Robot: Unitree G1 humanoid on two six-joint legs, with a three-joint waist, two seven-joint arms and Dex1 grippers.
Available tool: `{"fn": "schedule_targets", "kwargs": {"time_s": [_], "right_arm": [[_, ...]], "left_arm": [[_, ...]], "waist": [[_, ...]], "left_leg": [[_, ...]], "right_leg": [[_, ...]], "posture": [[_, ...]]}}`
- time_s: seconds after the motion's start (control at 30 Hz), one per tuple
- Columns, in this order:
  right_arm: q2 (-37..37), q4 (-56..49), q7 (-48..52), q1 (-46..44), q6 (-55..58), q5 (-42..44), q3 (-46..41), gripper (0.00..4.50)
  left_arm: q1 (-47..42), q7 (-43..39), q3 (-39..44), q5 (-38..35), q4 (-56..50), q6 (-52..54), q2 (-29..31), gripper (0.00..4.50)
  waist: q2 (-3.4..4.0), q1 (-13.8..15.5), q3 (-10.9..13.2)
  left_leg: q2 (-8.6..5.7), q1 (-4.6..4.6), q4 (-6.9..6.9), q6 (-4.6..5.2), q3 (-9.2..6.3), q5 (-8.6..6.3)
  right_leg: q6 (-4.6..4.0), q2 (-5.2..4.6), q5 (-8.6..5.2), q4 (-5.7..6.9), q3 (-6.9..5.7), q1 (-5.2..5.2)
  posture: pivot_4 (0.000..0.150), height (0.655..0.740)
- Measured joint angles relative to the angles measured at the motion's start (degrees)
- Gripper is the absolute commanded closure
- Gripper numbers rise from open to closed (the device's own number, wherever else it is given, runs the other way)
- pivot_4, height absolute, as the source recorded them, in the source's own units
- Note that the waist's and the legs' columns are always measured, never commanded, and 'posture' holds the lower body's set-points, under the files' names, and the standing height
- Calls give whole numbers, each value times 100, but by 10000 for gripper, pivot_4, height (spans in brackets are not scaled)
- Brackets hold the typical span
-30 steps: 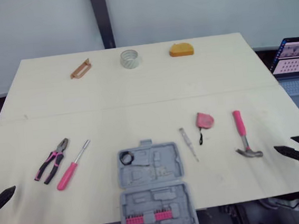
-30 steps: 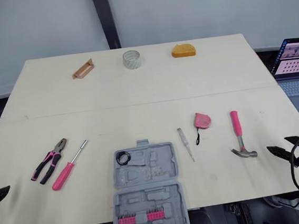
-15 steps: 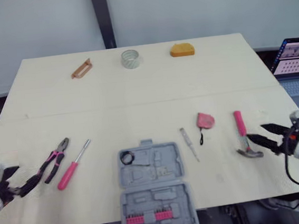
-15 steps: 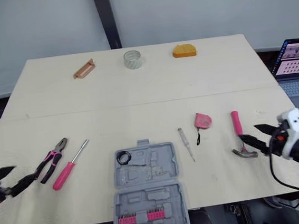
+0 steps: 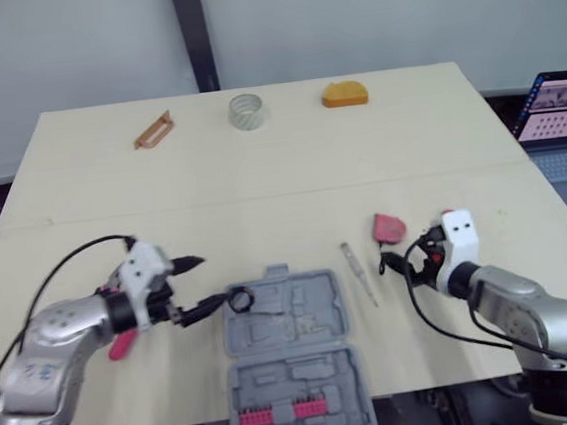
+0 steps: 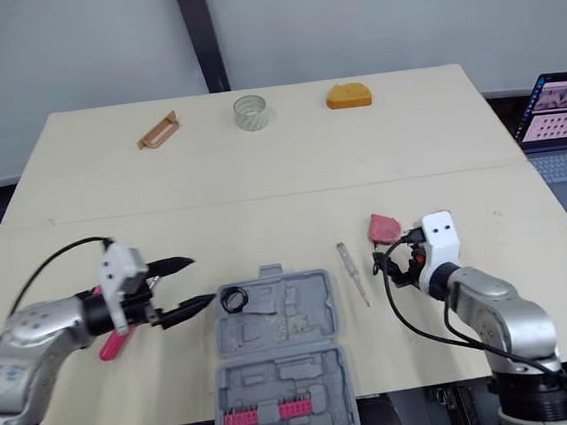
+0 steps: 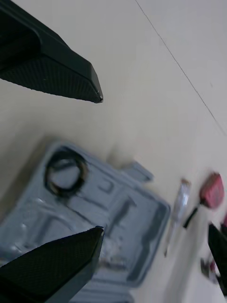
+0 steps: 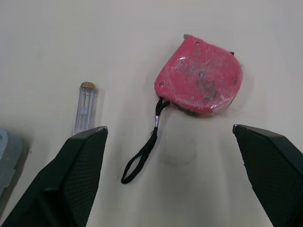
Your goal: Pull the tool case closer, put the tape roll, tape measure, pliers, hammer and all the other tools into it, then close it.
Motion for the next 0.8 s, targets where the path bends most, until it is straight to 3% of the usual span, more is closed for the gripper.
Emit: {"fn": "schedule_targets", "kwargs": {"time_s": [0.03,0.13,0.8], "right_arm": [[13,3,-73,-19,14,-66,28,8237],[46,19,-177,-43,12,-191,76,23020],[503,717,-271,-406,-326,-709,626,23020]], "left_arm": [[-124,-38,-140,2,6,-13,-57,0],[-374,-122,-482,53,36,-68,-131,0],[-678,-21,-1001,211,101,-166,-507,0]], "waist": [[0,-1,0],[0,-3,0],[0,-3,0]], "left_leg": [[0,0,0,0,0,0],[0,0,0,0,2,0],[0,0,2,1,1,0]], "right_leg": [[0,0,0,0,0,-2],[0,0,0,0,0,-2],[0,0,0,0,0,-2]], "posture": [[1500,7400],[1500,7400],[1500,7400]]}}
